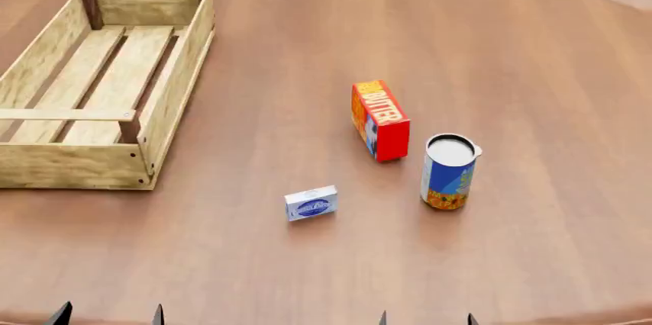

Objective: Pick up the cream cheese and put it in the tray.

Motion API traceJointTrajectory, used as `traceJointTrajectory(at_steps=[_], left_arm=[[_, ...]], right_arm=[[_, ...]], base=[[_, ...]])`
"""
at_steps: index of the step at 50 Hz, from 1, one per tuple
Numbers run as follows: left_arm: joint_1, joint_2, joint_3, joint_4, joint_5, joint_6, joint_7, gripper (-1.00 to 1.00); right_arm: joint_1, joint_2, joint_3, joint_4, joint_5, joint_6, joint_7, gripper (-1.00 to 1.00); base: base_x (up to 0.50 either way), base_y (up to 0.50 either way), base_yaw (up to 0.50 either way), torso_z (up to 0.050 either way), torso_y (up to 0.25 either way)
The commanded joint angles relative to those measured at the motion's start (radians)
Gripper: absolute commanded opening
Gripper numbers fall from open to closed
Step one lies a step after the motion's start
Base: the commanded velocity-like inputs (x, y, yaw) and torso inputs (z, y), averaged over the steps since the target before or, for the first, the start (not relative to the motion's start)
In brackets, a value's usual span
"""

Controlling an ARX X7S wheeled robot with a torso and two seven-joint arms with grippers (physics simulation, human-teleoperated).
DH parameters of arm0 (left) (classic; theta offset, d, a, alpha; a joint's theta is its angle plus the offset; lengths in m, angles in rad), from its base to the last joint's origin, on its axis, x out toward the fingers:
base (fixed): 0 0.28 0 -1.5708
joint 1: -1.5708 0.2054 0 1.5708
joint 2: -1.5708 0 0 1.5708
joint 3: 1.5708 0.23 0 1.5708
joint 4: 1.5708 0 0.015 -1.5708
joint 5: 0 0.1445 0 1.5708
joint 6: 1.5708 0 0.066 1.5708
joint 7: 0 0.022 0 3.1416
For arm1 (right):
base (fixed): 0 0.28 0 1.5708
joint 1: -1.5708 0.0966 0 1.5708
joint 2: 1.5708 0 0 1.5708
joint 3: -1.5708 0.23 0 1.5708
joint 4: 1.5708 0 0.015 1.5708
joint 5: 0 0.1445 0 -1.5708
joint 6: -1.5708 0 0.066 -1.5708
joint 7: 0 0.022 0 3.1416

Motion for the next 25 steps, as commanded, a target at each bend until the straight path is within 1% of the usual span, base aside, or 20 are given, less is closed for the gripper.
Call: traceJointTrajectory(at_steps=[1,3,9,10,11,14,16,17,18,20,21,22,24,25], left_arm=[[0.0,-0.01,0.011,0.0,0.0,0.0,-0.011,1.0],[0.011,-0.016,0.017,0.026,-0.034,-0.007,-0.003,1.0],[0.01,-0.039,0.037,0.069,-0.057,-0.059,-0.03,1.0],[0.015,-0.041,0.038,0.079,-0.056,-0.032,-0.035,1.0],[0.016,-0.044,0.039,0.089,-0.053,-0.038,-0.044,1.0],[0.022,-0.049,0.037,0.111,-0.056,0.011,-0.06,1.0],[0.024,-0.047,0.033,0.108,-0.042,0.106,-0.084,1.0],[0.025,-0.047,0.033,0.111,-0.049,0.129,-0.086,1.0],[0.034,-0.052,0.036,0.135,-0.061,0.161,-0.077,1.0],[0.039,-0.053,0.036,0.142,-0.03,0.206,-0.107,1.0],[0.051,-0.057,0.035,0.173,-0.068,0.241,-0.091,1.0],[0.055,-0.054,0.029,0.186,-0.07,0.276,-0.102,1.0],[0.063,-0.053,0.027,0.202,-0.041,0.352,-0.121,1.0],[0.063,-0.052,0.026,0.208,-0.034,0.365,-0.132,1.0]], right_arm=[[-0.006,0.014,-0.02,-0.014,0.0,0.008,0.02,1.0],[-0.009,0.025,-0.034,-0.025,0.015,0.002,0.03,1.0],[-0.018,0.042,-0.056,-0.071,0.018,0.019,0.059,1.0],[-0.019,0.045,-0.061,-0.079,0.01,0.016,0.066,1.0],[-0.017,0.047,-0.064,-0.08,0.01,0.019,0.07,1.0],[-0.014,0.05,-0.066,-0.094,0.003,0.004,0.094,1.0],[-0.019,0.052,-0.064,-0.103,-0.007,-0.059,0.117,1.0],[-0.02,0.053,-0.064,-0.107,-0.01,-0.061,0.125,1.0],[-0.029,0.058,-0.067,-0.119,-0.016,-0.108,0.131,1.0],[-0.037,0.06,-0.067,-0.133,-0.02,-0.129,0.146,1.0],[-0.047,0.06,-0.063,-0.149,-0.024,-0.166,0.158,1.0],[-0.053,0.063,-0.066,-0.155,-0.03,-0.189,0.164,1.0],[-0.065,0.065,-0.069,-0.161,-0.048,-0.248,0.184,1.0],[-0.069,0.066,-0.069,-0.165,-0.058,-0.257,0.195,1.0]], base=[[0.0,0.0,0.0,0.0,0.0],[0.0,0.0,0.0,0.0,0.0],[0.0,0.0,0.0,0.0,0.0],[0.0,0.0,0.0,0.0,0.0],[0.0,0.0,0.0,0.0,0.0],[0.0,0.0,0.0,0.0,0.0],[0.0,0.0,0.0,0.0,0.0],[0.0,0.0,0.0,0.0,0.0],[0.0,0.0,0.0,0.0,0.0],[0.0,0.0,0.0,0.0,0.0],[0.0,0.0,0.0,0.0,0.0],[0.0,0.0,0.0,0.0,0.0],[0.0,0.0,0.0,0.0,0.0],[0.0,0.0,0.0,0.0,0.0]])
